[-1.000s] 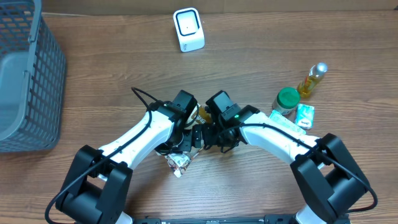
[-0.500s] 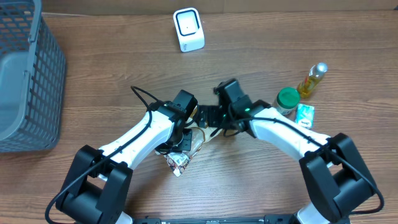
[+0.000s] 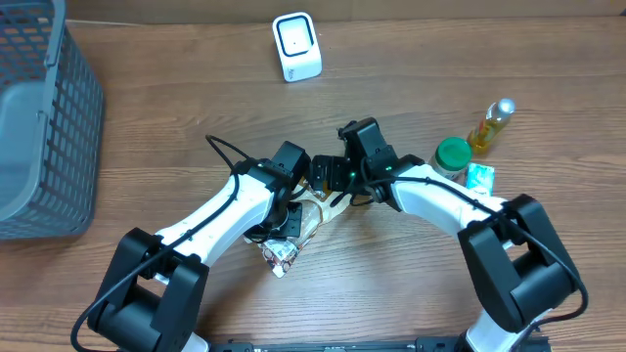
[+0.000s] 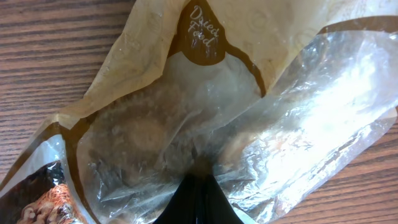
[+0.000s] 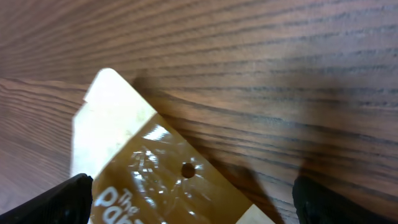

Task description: Scan the item barcode

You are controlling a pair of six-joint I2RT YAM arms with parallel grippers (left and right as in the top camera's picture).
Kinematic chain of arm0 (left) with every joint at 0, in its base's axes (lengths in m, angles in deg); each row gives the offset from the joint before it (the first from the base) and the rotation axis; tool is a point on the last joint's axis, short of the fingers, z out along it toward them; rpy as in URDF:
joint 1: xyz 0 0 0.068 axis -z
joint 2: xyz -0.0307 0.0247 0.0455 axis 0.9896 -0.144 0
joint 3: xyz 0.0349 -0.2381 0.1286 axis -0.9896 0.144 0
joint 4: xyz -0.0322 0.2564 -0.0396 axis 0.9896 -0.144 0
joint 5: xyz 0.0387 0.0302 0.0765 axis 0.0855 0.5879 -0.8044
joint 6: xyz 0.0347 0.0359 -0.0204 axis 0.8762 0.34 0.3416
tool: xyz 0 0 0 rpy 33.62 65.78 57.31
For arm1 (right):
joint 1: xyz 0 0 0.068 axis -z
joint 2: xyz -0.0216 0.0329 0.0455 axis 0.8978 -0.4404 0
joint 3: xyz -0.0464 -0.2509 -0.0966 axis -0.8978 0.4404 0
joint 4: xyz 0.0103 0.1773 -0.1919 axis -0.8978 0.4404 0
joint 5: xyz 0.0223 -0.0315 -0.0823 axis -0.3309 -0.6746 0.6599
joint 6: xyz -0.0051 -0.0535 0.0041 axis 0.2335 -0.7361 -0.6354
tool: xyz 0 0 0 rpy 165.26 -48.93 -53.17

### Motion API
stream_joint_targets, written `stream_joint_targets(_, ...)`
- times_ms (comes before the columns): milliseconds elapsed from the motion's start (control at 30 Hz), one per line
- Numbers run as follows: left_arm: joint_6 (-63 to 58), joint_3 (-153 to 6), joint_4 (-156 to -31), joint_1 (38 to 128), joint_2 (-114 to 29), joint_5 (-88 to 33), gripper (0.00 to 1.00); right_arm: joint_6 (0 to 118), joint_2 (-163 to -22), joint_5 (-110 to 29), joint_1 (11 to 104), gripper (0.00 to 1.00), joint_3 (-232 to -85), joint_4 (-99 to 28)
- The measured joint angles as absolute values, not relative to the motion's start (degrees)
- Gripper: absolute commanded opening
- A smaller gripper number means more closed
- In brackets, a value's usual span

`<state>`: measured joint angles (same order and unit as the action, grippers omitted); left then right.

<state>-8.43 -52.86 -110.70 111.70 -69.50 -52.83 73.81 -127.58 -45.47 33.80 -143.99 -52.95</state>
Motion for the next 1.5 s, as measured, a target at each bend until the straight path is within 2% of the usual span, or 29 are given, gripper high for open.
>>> stream_joint_targets(933, -8.43, -52.86, -110.68, 111.68, -69.5, -53.71, 0.05, 73.57, -126.95, -53.12, 31.49, 1.0, -146.16, -36.97)
stream_joint_targets(1500, -8.43, -55.01, -112.84, 111.59, -69.52, -56.9, 0.04, 73.85, -126.84, -55.03, 29.43, 1.0, -146.18, -36.3)
